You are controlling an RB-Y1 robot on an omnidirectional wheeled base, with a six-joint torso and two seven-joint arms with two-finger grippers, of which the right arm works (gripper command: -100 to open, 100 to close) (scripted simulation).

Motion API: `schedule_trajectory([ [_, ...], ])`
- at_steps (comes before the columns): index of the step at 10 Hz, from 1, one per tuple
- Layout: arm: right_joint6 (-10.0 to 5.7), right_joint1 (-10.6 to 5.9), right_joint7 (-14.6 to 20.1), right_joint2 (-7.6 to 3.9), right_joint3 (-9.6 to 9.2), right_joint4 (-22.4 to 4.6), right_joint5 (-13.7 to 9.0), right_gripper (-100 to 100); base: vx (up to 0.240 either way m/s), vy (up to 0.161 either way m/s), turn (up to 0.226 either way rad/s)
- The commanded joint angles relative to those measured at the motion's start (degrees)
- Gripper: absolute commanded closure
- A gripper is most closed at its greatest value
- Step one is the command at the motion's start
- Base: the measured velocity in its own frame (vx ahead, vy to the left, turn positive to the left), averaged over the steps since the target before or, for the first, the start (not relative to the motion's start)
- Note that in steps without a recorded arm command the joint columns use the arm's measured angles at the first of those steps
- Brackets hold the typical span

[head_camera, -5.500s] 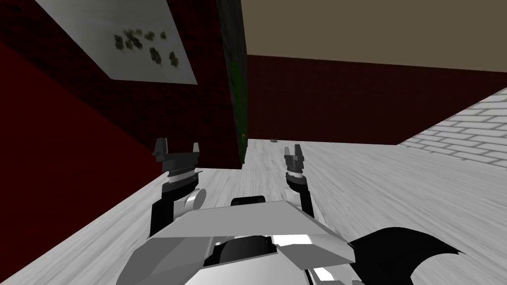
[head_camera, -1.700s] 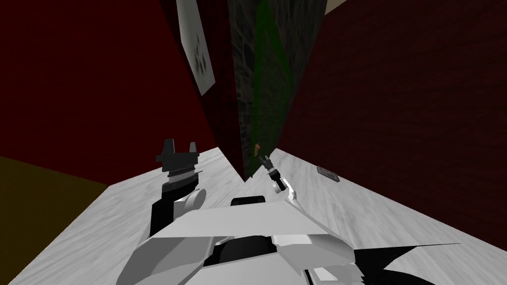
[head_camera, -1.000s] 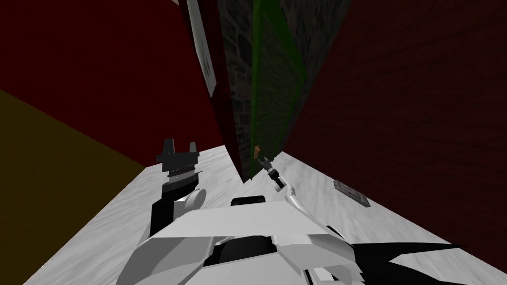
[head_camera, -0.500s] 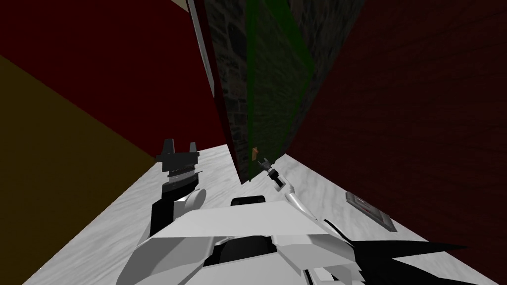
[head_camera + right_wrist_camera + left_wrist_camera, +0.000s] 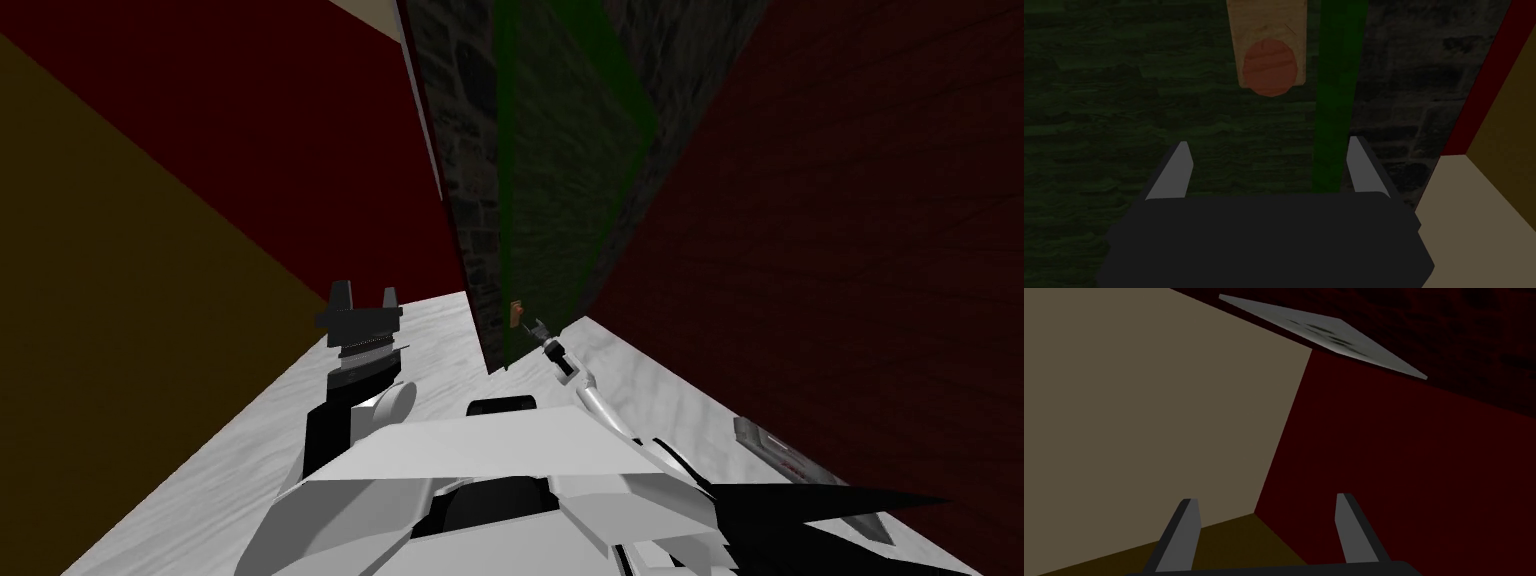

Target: Push the door open

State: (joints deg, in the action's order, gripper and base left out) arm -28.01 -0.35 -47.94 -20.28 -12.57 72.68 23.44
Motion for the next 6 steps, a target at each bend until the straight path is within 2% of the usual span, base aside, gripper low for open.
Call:
schedule_trajectory([
  [1,-0.30,-0.53,-0.6,0.07,2.56,-1.8,-0.7,-100,0.092,0.071,0.309],
  [2,-0.44,-0.78,-0.8,0.08,3.61,-2.7,-0.9,-100,0.103,0.075,0.281],
  [6,-0.96,-1.76,-1.5,0.15,7.67,-5.8,-2.0,-100,0.074,0.052,0.204],
])
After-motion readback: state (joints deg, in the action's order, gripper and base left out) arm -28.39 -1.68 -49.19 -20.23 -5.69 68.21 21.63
